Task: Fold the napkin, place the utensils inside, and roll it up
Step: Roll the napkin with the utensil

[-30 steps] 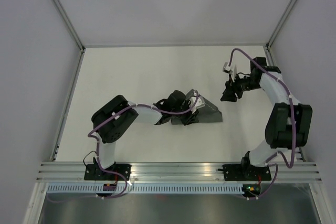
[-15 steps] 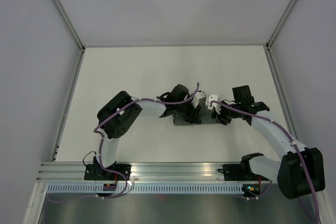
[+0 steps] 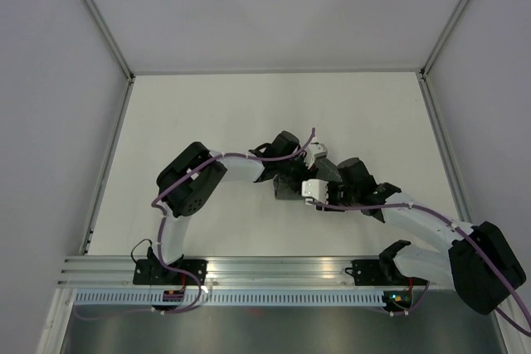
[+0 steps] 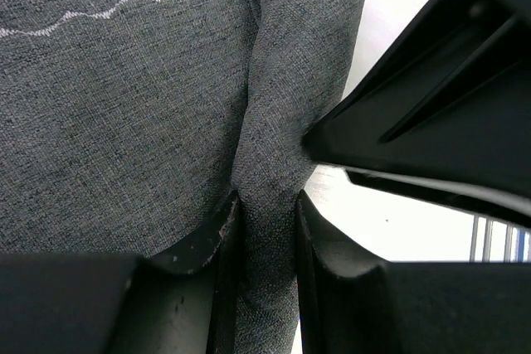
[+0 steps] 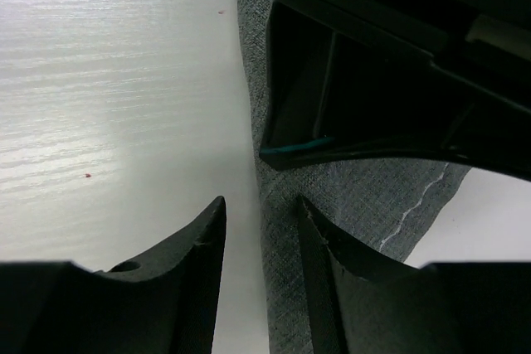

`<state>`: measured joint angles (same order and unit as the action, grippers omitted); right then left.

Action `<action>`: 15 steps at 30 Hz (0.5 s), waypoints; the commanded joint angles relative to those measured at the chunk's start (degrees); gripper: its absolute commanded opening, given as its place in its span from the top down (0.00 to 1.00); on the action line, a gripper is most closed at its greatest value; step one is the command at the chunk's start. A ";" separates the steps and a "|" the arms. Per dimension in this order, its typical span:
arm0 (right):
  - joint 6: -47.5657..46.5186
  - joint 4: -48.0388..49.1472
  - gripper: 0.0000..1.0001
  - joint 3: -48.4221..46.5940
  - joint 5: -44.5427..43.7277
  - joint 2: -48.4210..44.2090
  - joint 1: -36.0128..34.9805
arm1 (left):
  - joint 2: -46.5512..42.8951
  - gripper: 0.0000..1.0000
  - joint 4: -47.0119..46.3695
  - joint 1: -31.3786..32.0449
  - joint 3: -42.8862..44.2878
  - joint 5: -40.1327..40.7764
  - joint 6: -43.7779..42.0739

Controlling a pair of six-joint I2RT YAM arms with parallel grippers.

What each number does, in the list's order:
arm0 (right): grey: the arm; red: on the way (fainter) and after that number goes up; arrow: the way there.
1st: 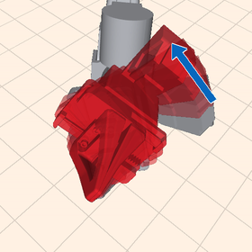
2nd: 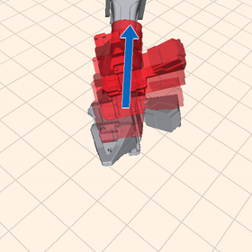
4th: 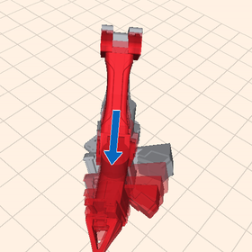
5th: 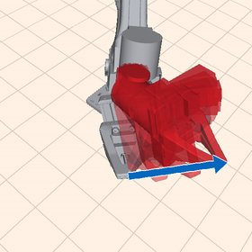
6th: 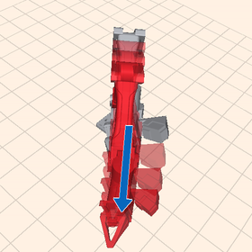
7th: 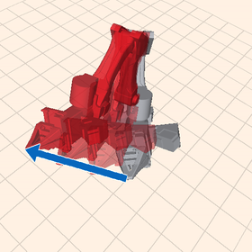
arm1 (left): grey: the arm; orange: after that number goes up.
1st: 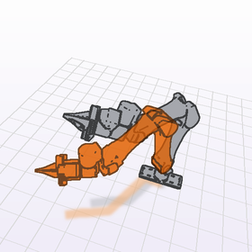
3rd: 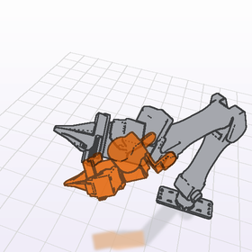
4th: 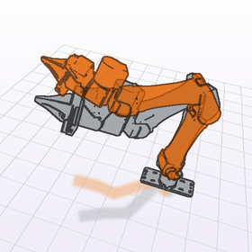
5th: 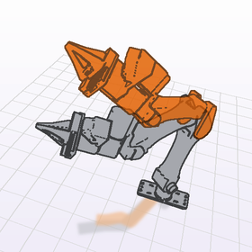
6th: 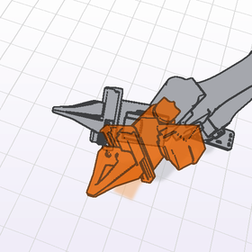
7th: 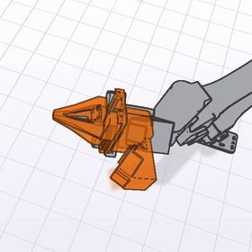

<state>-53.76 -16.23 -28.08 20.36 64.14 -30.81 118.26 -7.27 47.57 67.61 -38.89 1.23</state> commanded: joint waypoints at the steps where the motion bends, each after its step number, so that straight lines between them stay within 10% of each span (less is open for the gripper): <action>1: 0.85 7.26 0.55 1.79 -7.17 1.69 -2.59 | 6.28 0.98 16.14 0.68 -3.72 2.24 1.67; 15: 0.15 11.22 0.61 3.99 -11.13 7.05 -4.00 | 6.37 0.97 18.96 -0.90 -2.93 -0.39 0.70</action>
<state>-53.58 -6.76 -26.06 12.51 69.34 -34.81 118.93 -5.63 46.61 68.69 -40.60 1.72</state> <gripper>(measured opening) 0.396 0.320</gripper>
